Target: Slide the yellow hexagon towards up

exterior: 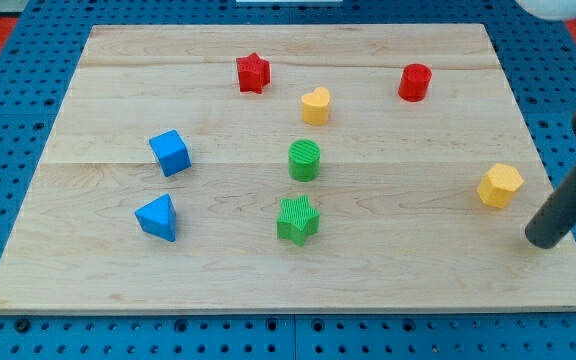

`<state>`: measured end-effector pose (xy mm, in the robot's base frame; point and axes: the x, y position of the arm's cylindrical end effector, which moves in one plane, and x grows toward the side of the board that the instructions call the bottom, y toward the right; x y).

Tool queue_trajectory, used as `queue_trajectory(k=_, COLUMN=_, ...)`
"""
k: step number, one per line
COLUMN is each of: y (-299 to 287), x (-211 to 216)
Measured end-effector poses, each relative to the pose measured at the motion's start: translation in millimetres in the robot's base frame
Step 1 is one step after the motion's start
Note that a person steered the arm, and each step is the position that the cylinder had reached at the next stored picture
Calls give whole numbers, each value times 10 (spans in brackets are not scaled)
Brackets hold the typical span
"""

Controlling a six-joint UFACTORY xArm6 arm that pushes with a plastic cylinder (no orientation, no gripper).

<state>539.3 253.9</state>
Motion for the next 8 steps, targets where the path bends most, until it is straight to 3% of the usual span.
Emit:
queue_trajectory(k=2, y=-136, x=-499)
queue_trajectory(k=3, y=-231, x=-370)
queue_trajectory(k=8, y=-513, x=-1034)
